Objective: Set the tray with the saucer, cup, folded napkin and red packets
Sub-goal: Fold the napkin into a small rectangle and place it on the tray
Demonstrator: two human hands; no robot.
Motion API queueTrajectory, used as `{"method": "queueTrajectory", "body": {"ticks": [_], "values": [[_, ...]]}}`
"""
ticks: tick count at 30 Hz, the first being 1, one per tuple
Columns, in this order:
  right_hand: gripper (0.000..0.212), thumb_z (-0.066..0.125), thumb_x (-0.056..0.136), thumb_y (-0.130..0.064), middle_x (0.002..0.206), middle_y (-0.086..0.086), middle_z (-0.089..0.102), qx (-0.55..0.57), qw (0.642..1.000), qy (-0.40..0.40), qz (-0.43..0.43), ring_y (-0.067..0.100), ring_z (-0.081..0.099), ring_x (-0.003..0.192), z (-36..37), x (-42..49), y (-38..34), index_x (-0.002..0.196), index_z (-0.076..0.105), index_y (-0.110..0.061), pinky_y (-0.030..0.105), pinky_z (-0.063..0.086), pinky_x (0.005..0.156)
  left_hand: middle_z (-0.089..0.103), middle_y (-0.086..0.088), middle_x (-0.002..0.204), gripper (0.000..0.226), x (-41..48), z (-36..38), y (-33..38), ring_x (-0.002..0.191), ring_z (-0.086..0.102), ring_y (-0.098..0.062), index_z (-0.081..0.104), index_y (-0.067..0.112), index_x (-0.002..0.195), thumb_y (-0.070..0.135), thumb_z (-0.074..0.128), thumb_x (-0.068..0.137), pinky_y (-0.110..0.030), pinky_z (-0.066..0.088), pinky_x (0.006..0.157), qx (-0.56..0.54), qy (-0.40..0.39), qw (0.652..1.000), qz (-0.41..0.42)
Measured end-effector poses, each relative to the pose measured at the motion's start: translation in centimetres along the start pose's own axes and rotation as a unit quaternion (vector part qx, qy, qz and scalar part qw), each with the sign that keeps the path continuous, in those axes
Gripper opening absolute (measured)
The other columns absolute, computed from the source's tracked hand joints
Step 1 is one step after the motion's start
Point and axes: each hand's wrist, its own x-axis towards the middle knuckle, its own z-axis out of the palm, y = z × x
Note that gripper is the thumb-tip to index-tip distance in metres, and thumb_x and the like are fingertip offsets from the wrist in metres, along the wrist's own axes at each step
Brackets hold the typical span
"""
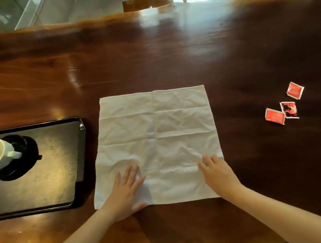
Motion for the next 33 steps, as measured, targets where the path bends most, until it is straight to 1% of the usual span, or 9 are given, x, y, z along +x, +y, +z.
{"method": "queueTrajectory", "body": {"ticks": [4, 8, 11, 13, 15, 19, 22, 25, 33], "values": [[0.043, 0.07, 0.069, -0.006, 0.107, 0.017, 0.059, 0.012, 0.999, 0.019, 0.031, 0.032, 0.057, 0.081, 0.2, -1.1, -0.4, 0.11, 0.059, -0.001, 0.039, 0.05, 0.063, -0.012, -0.006, 0.157, 0.092, 2.4, -2.8, -0.5, 0.141, -0.027, -0.02, 0.027, 0.026, 0.144, 0.078, 0.002, 0.072, -0.048, -0.009, 0.114, -0.098, 0.007, 0.995, -0.013], [0.054, 0.086, 0.051, -0.024, 0.086, 0.015, 0.065, 0.084, 0.995, -0.02, 0.048, 0.029, 0.062, 0.07, -0.4, -2.7, -4.2, 0.097, 0.069, 0.0, 0.037, 0.051, 0.052, 0.01, -0.003, 0.159, 0.104, 5.7, -5.4, -0.8, 0.146, 0.006, -0.031, 0.04, 0.02, 0.135, 0.078, -0.015, 0.069, -0.056, 0.018, 0.11, -0.089, 0.014, 0.993, -0.073], [0.034, 0.083, 0.055, -0.039, 0.065, -0.001, 0.057, 0.134, 0.991, -0.008, 0.014, 0.016, 0.055, 0.053, -1.8, -2.0, -6.0, 0.073, 0.064, -0.016, 0.026, 0.044, 0.045, 0.032, -0.002, 0.152, 0.065, 8.1, -6.6, -1.3, 0.14, 0.023, -0.033, 0.037, 0.019, 0.138, 0.059, 0.014, 0.092, -0.054, 0.024, 0.102, -0.069, 0.042, 0.988, -0.132], [0.024, 0.071, 0.074, -0.036, 0.076, 0.0, 0.059, 0.172, 0.985, 0.026, 0.012, 0.017, 0.057, 0.068, -3.0, 0.4, -5.4, 0.085, 0.063, -0.016, 0.027, 0.047, 0.056, 0.042, -0.002, 0.143, 0.044, 9.5, -7.6, -0.7, 0.136, 0.029, -0.031, 0.039, 0.018, 0.133, 0.042, 0.031, 0.097, -0.055, 0.021, 0.105, -0.089, 0.061, 0.979, -0.175], [0.029, 0.052, 0.09, -0.028, 0.107, 0.008, 0.059, 0.217, 0.975, 0.052, 0.008, 0.027, 0.054, 0.099, -4.0, 4.1, -4.1, 0.113, 0.057, -0.01, 0.035, 0.047, 0.081, 0.04, -0.008, 0.144, 0.043, 10.2, -8.2, 0.5, 0.136, 0.028, -0.031, 0.038, 0.015, 0.134, 0.036, 0.031, 0.098, -0.058, 0.019, 0.109, -0.09, 0.089, 0.967, -0.221], [0.053, 0.037, 0.099, -0.03, 0.157, 0.007, 0.018, 0.235, 0.971, 0.045, -0.016, 0.029, 0.013, 0.144, -5.7, 11.5, -1.9, 0.147, 0.021, -0.016, 0.041, 0.012, 0.117, 0.0, -0.013, 0.158, 0.06, 10.8, -6.6, 4.1, 0.145, -0.002, -0.034, 0.008, 0.016, 0.149, 0.047, 0.018, 0.098, -0.06, 0.004, 0.112, -0.17, 0.071, 0.935, -0.303], [0.059, 0.025, 0.098, -0.046, 0.16, -0.006, -0.004, 0.138, 0.983, -0.001, -0.118, 0.019, -0.008, 0.147, -4.7, 15.5, -0.6, 0.15, 0.004, -0.027, 0.037, -0.008, 0.117, -0.02, -0.005, 0.157, 0.069, 11.1, -4.0, 4.9, 0.143, -0.022, -0.027, -0.01, 0.024, 0.149, 0.059, 0.008, 0.091, -0.06, -0.009, 0.112, -0.228, 0.077, 0.917, -0.319], [0.065, 0.012, 0.09, -0.057, 0.159, -0.011, -0.003, 0.112, 0.984, 0.018, -0.136, 0.011, -0.01, 0.146, -2.7, 17.2, 1.5, 0.149, 0.004, -0.032, 0.037, -0.007, 0.119, -0.028, 0.003, 0.153, 0.072, 11.3, -2.4, 3.1, 0.14, -0.03, -0.02, -0.018, 0.032, 0.145, 0.065, -0.001, 0.083, -0.052, -0.021, 0.109, -0.185, 0.113, 0.933, -0.288], [0.063, 0.0, 0.087, -0.057, 0.158, -0.008, -0.01, 0.177, 0.978, 0.064, 0.091, 0.015, -0.012, 0.146, -0.4, 16.3, 5.7, 0.146, -0.008, -0.035, 0.038, -0.007, 0.119, -0.019, 0.009, 0.155, 0.067, 15.9, -5.0, -2.6, 0.143, -0.021, -0.016, -0.011, 0.036, 0.145, 0.065, 0.006, 0.086, -0.052, -0.017, 0.112, -0.094, 0.131, 0.974, -0.157]]}}
